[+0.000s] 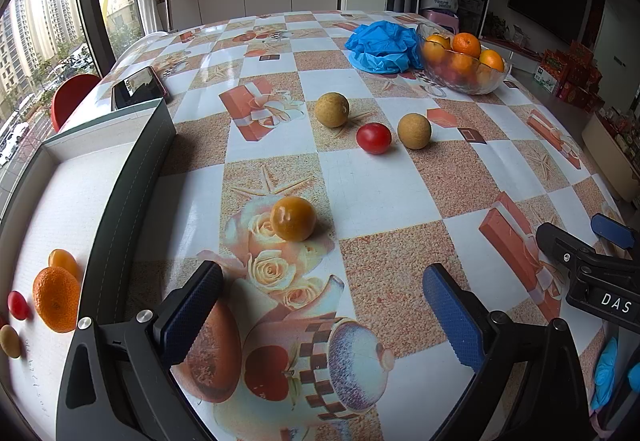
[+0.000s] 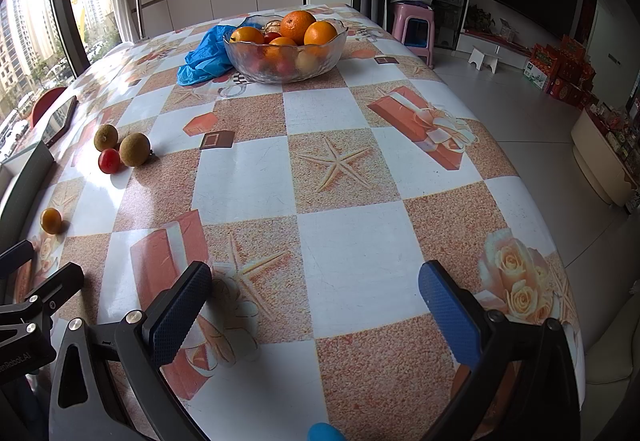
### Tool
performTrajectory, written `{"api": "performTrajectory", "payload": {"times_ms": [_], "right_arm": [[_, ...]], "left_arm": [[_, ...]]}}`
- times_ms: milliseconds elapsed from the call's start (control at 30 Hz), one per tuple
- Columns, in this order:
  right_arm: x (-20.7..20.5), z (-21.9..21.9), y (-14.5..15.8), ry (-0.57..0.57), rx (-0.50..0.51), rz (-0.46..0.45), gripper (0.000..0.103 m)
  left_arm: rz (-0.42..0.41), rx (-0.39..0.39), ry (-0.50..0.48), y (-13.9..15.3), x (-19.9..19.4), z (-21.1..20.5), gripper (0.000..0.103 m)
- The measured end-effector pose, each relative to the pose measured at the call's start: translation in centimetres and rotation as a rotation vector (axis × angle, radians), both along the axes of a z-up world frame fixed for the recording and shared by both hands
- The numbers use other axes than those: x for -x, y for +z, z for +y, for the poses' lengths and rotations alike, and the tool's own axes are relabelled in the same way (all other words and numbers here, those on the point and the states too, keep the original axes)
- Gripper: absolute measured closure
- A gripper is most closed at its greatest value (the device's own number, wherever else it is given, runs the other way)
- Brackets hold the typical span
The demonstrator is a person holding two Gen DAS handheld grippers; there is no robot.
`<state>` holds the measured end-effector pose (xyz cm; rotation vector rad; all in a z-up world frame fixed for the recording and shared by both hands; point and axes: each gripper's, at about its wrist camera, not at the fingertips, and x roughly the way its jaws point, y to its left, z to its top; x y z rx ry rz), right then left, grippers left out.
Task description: Organize fruits
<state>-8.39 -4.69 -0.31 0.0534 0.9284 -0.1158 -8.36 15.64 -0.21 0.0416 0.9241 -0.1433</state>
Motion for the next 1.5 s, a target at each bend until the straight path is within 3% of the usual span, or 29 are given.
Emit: {"api": "performTrajectory", "payload": {"times_ms": [1500], "right_arm": [[0.0,0.0,0.0,0.000,0.000,0.000,0.000]], "left_arm": [[0.026,-0.014,0.033,0.1,-1.2,0.3,0.002]]}}
